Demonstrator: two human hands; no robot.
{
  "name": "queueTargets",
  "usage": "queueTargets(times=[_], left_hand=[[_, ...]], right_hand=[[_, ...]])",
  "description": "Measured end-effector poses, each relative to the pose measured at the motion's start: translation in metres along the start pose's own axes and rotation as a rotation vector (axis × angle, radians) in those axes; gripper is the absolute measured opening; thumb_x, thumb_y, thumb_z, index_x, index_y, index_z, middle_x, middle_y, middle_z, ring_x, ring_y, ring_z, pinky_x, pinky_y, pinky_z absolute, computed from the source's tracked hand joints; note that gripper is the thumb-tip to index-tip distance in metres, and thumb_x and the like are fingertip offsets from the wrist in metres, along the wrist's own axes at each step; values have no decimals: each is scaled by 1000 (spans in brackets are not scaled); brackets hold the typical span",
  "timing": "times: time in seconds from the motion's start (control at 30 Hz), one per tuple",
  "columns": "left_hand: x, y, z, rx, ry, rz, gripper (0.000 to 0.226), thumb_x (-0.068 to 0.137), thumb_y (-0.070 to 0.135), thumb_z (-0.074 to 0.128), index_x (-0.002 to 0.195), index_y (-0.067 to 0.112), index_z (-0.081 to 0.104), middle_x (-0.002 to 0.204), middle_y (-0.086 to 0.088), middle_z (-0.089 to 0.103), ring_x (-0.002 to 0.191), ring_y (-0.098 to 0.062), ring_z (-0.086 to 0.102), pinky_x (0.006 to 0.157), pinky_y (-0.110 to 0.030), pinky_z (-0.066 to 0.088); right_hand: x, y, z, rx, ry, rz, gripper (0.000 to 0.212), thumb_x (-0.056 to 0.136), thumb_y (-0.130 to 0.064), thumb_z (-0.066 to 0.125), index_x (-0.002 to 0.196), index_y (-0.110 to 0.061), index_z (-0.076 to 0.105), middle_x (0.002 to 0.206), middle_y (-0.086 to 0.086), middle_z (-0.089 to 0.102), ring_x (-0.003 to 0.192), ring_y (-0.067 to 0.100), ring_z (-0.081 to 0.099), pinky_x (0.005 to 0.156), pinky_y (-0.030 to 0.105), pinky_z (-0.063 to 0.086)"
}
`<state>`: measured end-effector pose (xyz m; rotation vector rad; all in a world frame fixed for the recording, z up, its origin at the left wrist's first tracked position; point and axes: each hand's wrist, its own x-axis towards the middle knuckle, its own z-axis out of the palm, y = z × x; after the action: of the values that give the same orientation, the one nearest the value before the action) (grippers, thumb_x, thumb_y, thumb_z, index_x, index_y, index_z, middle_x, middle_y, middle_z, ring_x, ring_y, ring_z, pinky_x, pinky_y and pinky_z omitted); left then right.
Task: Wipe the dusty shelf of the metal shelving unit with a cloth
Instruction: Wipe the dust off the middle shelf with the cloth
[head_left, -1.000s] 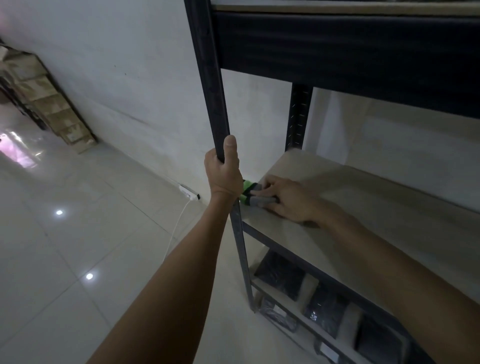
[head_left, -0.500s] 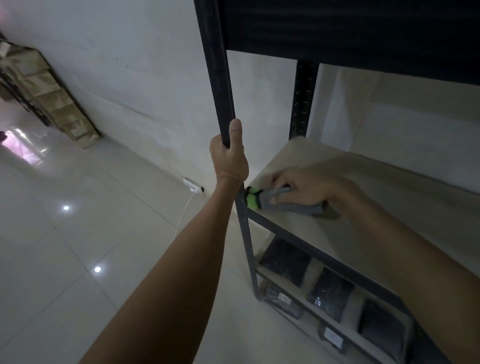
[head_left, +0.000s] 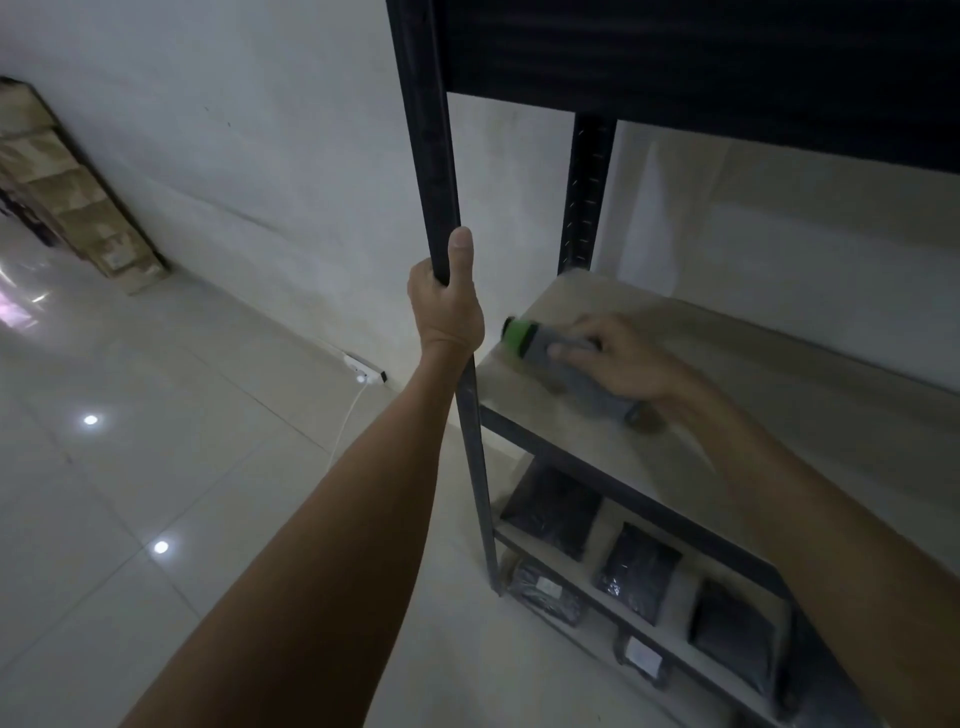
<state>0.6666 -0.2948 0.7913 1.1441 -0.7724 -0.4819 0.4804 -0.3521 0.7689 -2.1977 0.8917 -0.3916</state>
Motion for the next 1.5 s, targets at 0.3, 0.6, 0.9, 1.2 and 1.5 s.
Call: queueTargets(times=[0.3,0.6,0.9,1.2,1.5], left_hand=[[2,-4,-1,-11,-17,-10,51,76,70,50,56,27,30,50,16,27,48,-9,21,50,-29,20],[-1,-1,-4,22,-20,-25,54,75,71,51,56,25,33,51,10,28,48,-12,25,49,-30,23],[-4,-1,-5,23,-14,-35,52,72,72,51,54,26,34,47,13,30,47,-9,28,49,-26,27],[-2,1,-10,38,-84,-45,56,75,74,50,57,24,33,52,7,30,48,-12,26,50,-29,24],[-76,40,-6,271,162,-81,45,99,46,58,130,14,52,126,-1,51,116,-17,53,101,-34,47]], right_hand=[[-16,16,39,-288,116,61,36,102,-36,53,135,-24,61,107,-7,44,93,13,49,81,29,38],[-35,0,24,-116,164,-18,15,100,-33,59,91,-23,64,93,-2,52,79,13,52,72,28,40],[-33,19,49,-339,228,97,31,101,-36,54,129,-27,64,110,0,51,93,20,54,81,34,46],[-97,-9,105,69,-3,88,26,101,-28,59,87,-9,69,91,6,59,77,13,56,70,28,45],[-142,-21,45,844,479,381,16,102,-19,58,102,-15,73,97,0,76,91,17,72,68,24,55]])
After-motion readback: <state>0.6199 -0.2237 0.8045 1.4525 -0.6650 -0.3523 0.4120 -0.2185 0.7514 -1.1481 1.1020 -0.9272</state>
